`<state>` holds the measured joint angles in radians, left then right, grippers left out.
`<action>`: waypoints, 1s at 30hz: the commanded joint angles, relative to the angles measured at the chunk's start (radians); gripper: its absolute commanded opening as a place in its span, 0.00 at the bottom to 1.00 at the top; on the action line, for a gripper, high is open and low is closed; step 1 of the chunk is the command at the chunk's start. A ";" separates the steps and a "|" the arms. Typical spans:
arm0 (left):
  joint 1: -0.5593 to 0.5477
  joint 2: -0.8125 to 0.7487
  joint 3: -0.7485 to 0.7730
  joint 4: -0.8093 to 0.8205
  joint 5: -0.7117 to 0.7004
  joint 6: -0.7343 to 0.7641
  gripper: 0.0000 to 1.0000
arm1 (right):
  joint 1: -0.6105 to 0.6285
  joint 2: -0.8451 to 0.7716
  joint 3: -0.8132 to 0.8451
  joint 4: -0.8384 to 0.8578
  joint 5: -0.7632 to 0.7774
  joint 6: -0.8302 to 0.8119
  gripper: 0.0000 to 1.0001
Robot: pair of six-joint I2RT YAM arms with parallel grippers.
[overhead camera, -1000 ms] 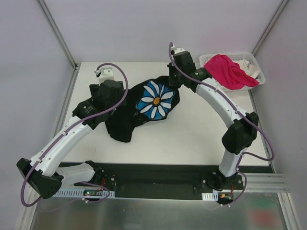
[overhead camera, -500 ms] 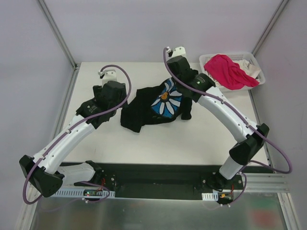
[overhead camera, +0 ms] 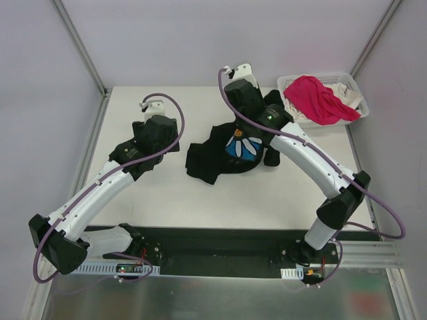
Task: Fold and stack the t-shirts
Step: Flatten out the tshirt
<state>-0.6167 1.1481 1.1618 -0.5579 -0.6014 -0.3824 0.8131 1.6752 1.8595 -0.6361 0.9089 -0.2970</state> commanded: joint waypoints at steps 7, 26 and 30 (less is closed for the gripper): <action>-0.009 -0.054 -0.001 0.038 0.005 0.014 0.77 | -0.069 0.026 -0.129 0.007 -0.142 0.150 0.07; -0.009 -0.074 0.029 0.038 0.071 0.034 0.77 | -0.374 0.037 -0.241 0.073 -0.536 0.234 0.60; -0.009 -0.065 0.029 0.039 0.098 0.059 0.77 | -0.377 -0.103 -0.342 0.073 -0.556 0.252 0.61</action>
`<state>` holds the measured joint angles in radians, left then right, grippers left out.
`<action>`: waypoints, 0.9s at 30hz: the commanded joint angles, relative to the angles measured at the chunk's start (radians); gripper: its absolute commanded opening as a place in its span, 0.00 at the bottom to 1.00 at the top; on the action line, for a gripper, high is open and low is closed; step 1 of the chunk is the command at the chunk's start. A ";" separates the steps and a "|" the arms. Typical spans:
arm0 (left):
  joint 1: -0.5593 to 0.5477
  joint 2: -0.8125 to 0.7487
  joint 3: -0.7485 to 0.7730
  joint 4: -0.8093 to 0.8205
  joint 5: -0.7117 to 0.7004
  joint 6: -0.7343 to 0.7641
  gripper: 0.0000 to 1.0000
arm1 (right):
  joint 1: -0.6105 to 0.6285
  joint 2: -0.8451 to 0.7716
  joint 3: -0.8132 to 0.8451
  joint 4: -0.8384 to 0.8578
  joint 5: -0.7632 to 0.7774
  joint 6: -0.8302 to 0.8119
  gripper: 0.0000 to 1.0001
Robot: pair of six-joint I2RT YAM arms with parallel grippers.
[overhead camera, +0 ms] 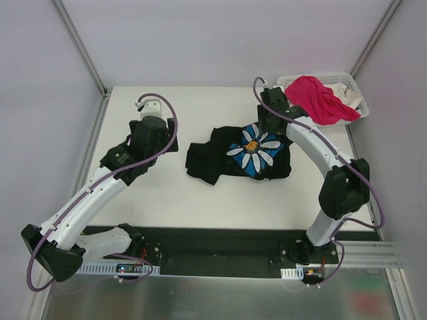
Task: Fold and stack the t-shirts
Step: Flatten out the tshirt
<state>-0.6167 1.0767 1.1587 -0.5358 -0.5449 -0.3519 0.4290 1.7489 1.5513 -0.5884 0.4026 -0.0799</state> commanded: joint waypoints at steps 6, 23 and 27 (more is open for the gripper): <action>-0.009 0.058 0.044 0.030 0.146 0.137 0.78 | -0.036 -0.224 -0.110 0.041 -0.044 0.045 0.63; -0.009 0.161 0.055 -0.013 0.506 0.343 0.78 | -0.113 -0.403 -0.464 0.154 -0.199 0.141 0.64; -0.009 0.274 0.107 -0.092 0.568 0.389 0.79 | -0.116 -0.430 -0.494 0.151 -0.180 0.138 0.64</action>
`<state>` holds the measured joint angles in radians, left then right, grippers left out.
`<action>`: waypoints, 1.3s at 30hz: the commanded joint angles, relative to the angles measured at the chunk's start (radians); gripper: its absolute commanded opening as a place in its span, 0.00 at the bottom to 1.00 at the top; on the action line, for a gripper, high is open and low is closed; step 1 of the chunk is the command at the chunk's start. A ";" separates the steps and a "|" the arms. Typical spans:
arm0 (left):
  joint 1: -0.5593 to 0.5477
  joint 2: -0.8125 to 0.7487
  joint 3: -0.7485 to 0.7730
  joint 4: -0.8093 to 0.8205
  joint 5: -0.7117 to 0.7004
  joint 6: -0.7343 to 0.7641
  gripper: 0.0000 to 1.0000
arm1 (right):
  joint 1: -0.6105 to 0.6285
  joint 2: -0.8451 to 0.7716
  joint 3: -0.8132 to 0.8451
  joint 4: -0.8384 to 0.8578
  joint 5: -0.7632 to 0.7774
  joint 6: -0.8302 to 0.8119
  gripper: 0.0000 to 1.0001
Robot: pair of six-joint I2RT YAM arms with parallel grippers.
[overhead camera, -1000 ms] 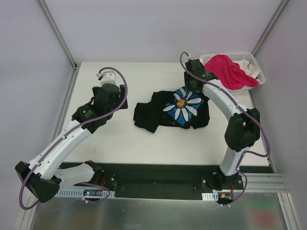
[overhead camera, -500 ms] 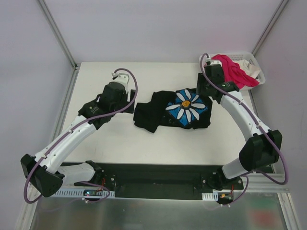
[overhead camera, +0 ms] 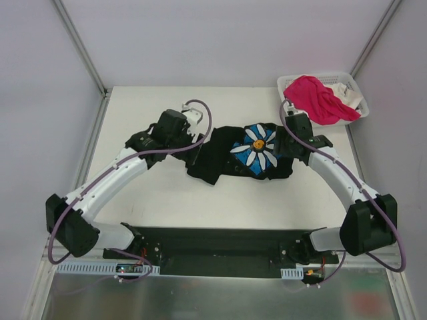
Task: Fold and stack the t-shirts
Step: Flatten out the tshirt
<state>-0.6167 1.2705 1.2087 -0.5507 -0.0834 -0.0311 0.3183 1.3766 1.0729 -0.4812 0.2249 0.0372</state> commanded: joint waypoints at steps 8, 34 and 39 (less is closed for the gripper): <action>-0.026 0.222 0.064 -0.115 0.039 0.105 0.79 | -0.002 -0.114 -0.014 0.059 -0.085 0.043 0.64; -0.077 0.587 0.264 -0.045 -0.018 0.069 0.70 | -0.002 -0.151 0.007 0.064 -0.113 0.038 0.64; -0.077 0.616 0.256 -0.037 -0.049 0.068 0.75 | -0.004 -0.175 0.004 0.052 -0.098 0.023 0.64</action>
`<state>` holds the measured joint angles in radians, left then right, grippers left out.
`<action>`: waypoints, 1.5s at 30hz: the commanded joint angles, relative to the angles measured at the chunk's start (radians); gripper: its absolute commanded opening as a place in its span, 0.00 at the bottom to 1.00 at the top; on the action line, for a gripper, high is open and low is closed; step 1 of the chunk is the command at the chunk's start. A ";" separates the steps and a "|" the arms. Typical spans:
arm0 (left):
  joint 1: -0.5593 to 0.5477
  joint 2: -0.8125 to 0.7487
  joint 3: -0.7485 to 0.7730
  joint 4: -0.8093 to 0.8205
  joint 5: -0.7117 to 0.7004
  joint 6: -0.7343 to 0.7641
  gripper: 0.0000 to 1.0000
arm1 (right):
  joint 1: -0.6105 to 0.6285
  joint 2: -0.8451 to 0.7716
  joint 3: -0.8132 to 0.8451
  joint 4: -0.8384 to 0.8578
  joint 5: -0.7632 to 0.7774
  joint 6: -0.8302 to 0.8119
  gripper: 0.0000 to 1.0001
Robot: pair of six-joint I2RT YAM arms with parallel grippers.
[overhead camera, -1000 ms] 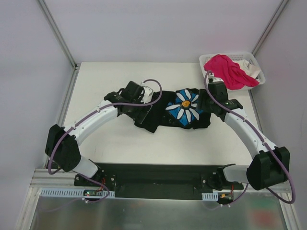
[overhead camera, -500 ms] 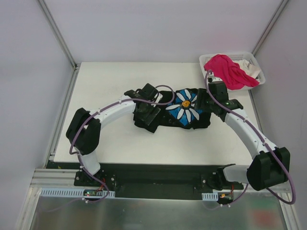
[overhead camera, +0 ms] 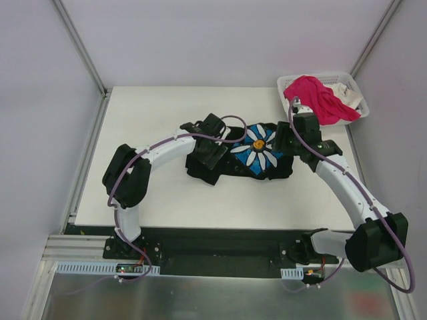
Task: Fold and stack the t-shirts
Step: Flatten out the tshirt
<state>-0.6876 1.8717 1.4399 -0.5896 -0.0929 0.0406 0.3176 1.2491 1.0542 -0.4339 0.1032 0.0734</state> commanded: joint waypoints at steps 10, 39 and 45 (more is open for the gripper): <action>-0.004 0.032 -0.019 0.007 -0.027 -0.008 0.25 | -0.006 -0.083 0.018 -0.006 0.046 -0.029 0.64; 0.163 0.006 0.214 0.059 -0.333 -0.183 0.00 | -0.014 -0.116 -0.033 0.001 0.020 -0.021 0.64; 0.235 0.023 0.293 0.083 -0.401 -0.180 0.00 | -0.014 -0.122 -0.049 0.000 0.023 -0.023 0.64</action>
<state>-0.4919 1.8984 1.6535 -0.5358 -0.4030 -0.1177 0.3092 1.1446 1.0142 -0.4534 0.1314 0.0517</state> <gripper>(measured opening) 0.003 0.638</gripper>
